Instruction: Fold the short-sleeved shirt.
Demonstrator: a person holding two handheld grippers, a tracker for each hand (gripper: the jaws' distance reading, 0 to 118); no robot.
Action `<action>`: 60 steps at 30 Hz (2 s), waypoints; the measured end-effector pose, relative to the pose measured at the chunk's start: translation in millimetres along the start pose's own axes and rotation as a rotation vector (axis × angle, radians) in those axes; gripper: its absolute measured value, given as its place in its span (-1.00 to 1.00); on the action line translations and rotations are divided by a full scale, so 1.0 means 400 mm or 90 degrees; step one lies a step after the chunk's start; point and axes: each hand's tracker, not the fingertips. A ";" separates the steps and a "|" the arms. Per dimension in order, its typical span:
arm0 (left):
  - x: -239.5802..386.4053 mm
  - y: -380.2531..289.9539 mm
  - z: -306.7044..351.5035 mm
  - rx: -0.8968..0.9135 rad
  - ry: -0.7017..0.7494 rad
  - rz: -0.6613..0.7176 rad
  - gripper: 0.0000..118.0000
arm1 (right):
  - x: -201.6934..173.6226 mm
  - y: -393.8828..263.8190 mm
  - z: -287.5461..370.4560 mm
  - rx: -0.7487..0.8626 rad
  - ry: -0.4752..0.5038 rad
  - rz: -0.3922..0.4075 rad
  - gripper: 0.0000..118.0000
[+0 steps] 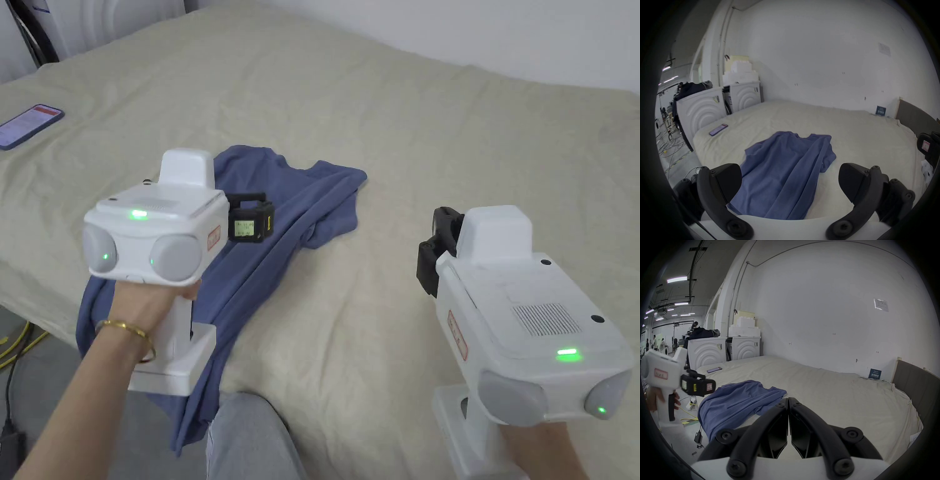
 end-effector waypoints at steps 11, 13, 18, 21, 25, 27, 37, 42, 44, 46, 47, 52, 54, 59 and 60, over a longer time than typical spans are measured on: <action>0.033 0.145 -0.394 -0.177 -0.077 -0.045 1.00 | 0.035 -0.033 -0.123 -0.055 -0.005 0.008 -1.00; 0.043 0.163 -0.479 -0.241 -0.073 -0.054 1.00 | 0.044 -0.040 -0.154 -0.063 -0.006 -0.003 -1.00; 0.071 0.161 -0.660 -0.323 -0.027 -0.112 1.00 | 0.064 -0.053 -0.216 -0.076 -0.005 -0.016 -1.00; 0.088 0.141 -0.743 -0.346 -0.016 -0.135 0.78 | 0.076 -0.064 -0.240 -0.079 -0.009 -0.023 -1.00; 0.097 0.105 -0.796 -0.383 -0.015 -0.119 0.40 | 0.085 -0.076 -0.262 -0.087 -0.011 -0.023 -1.00; 0.089 0.092 -0.813 -0.400 -0.038 -0.089 0.35 | 0.086 -0.082 -0.268 -0.089 -0.012 -0.015 -1.00; 0.096 0.096 -0.762 -0.339 -0.032 -0.020 -1.00 | 0.080 -0.115 -0.265 -0.122 -0.006 -0.033 -1.00; 0.098 0.129 -0.687 -0.268 -0.016 -0.002 -1.00 | 0.089 -0.104 -0.231 -0.123 -0.011 -0.023 -1.00; 0.087 0.156 -0.656 -0.240 0.015 -0.004 -1.00 | 0.094 -0.090 -0.214 -0.117 -0.016 -0.029 -1.00; 0.086 0.182 -0.608 -0.203 0.029 -0.025 -1.00 | 0.098 -0.076 -0.193 -0.108 -0.017 -0.036 -1.00; 0.075 0.196 -0.600 -0.201 0.025 -0.020 -1.00 | 0.099 -0.068 -0.181 -0.103 -0.018 -0.036 -1.00; 0.048 0.276 -0.468 -0.142 0.022 0.018 -1.00 | 0.099 -0.030 -0.107 -0.072 -0.027 -0.033 -1.00; 0.037 0.307 -0.412 -0.127 0.027 0.016 -1.00 | 0.095 -0.009 -0.071 -0.058 -0.030 -0.031 -1.00; -0.007 0.352 -0.292 -0.077 0.031 0.081 -1.00 | 0.088 0.029 0.019 -0.027 -0.039 -0.031 -1.00; -0.012 0.358 -0.268 -0.071 0.032 0.080 -1.00 | 0.087 0.032 0.034 -0.023 -0.039 -0.032 -1.00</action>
